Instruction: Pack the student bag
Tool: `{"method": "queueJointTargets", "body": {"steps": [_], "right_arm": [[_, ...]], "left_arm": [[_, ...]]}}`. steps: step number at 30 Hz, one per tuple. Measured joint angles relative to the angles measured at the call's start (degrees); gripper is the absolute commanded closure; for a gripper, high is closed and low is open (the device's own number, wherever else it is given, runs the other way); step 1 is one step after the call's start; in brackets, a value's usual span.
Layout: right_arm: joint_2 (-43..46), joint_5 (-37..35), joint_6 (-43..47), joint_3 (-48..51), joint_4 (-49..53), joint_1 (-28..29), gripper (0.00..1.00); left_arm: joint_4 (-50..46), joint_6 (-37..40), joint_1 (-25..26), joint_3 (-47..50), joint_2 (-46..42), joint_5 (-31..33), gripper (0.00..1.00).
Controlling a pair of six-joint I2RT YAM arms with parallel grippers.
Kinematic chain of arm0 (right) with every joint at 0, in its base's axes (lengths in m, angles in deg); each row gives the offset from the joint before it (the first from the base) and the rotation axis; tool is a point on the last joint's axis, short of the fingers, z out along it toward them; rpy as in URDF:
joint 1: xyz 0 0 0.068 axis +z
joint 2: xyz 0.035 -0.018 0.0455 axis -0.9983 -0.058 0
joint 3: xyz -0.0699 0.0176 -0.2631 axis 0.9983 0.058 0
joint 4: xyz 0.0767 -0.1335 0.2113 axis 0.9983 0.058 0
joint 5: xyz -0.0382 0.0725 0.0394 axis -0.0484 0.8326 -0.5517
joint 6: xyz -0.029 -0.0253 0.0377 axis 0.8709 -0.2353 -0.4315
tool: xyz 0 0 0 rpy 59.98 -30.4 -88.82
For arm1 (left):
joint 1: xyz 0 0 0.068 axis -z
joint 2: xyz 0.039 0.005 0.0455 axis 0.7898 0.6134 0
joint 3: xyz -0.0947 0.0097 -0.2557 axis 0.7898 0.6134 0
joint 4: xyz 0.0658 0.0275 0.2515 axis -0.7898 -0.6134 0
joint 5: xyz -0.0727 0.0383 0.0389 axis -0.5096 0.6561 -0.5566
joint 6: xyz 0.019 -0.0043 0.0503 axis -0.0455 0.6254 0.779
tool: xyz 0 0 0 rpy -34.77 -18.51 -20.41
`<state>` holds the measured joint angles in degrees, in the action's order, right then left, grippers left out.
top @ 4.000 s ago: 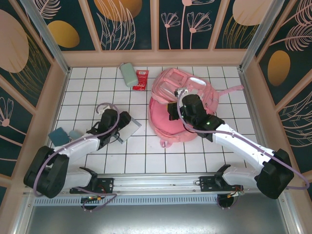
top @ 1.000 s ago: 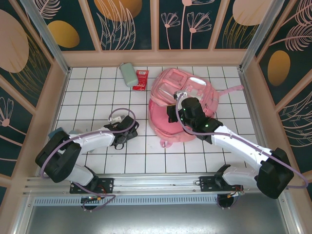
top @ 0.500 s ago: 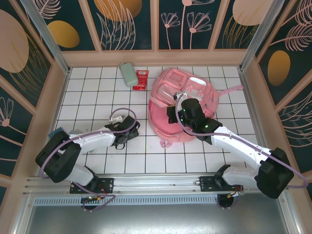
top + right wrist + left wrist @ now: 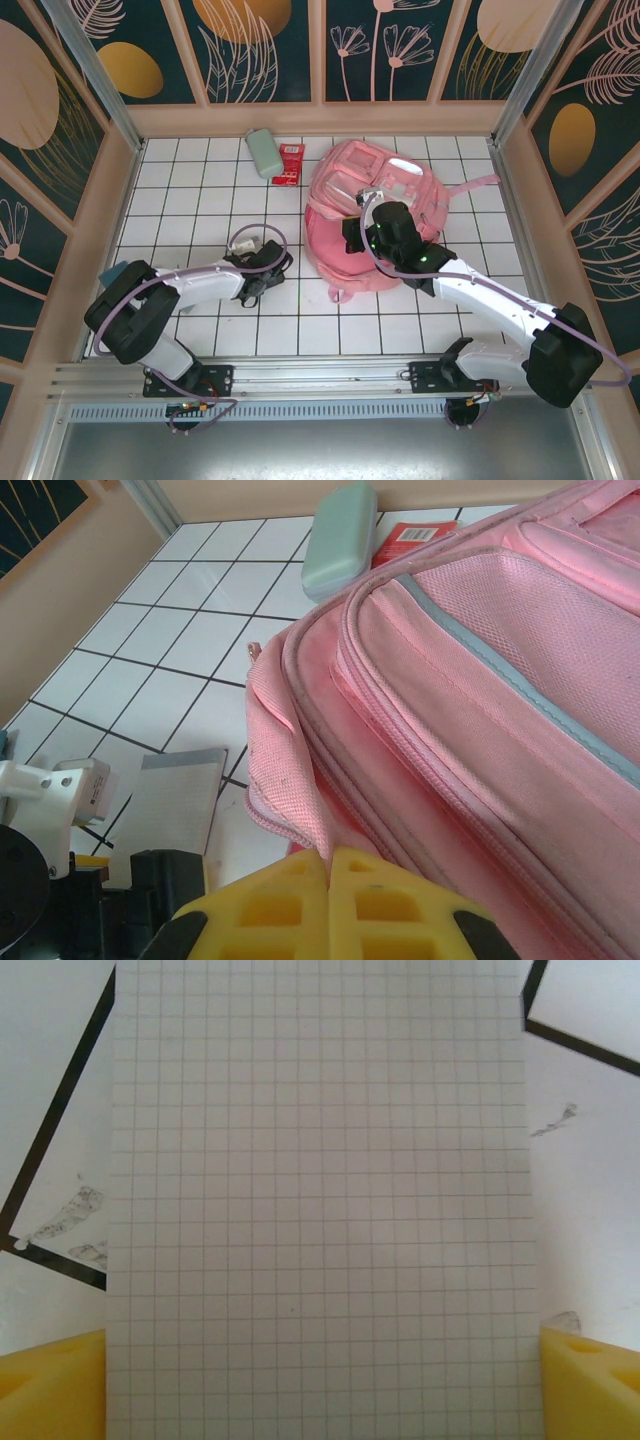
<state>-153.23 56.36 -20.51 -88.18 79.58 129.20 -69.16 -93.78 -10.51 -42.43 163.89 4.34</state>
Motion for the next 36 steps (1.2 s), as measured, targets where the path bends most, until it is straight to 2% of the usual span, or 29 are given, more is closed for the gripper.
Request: {"method": "queueJointTargets", "body": {"steps": [5,13,21,26,36], "right_arm": [[0.0,0.0,0.0,0.0,0.0,0.0,1.00],[0.0,0.0,0.0,0.0,0.0,-0.7,1.00],[1.9,-0.5,-0.2,-1.0,0.7,-2.8,1.00],[3.7,-1.7,-0.2,-2.4,1.9,-4.0,1.00],[3.8,-2.4,-0.2,-5.4,4.7,-4.7,1.00]], "left_arm": [[2.0,0.1,-0.2,2.4,-3.4,-1.0,0.26],[3.6,2.7,-0.1,5.1,-11.0,-3.9,0.29],[8.7,8.3,3.5,4.6,-18.2,-7.4,0.32],[10.8,10.2,6.5,0.7,-15.6,-9.1,0.32],[14.4,10.6,13.6,-14.9,-0.3,-11.0,0.33]]}}
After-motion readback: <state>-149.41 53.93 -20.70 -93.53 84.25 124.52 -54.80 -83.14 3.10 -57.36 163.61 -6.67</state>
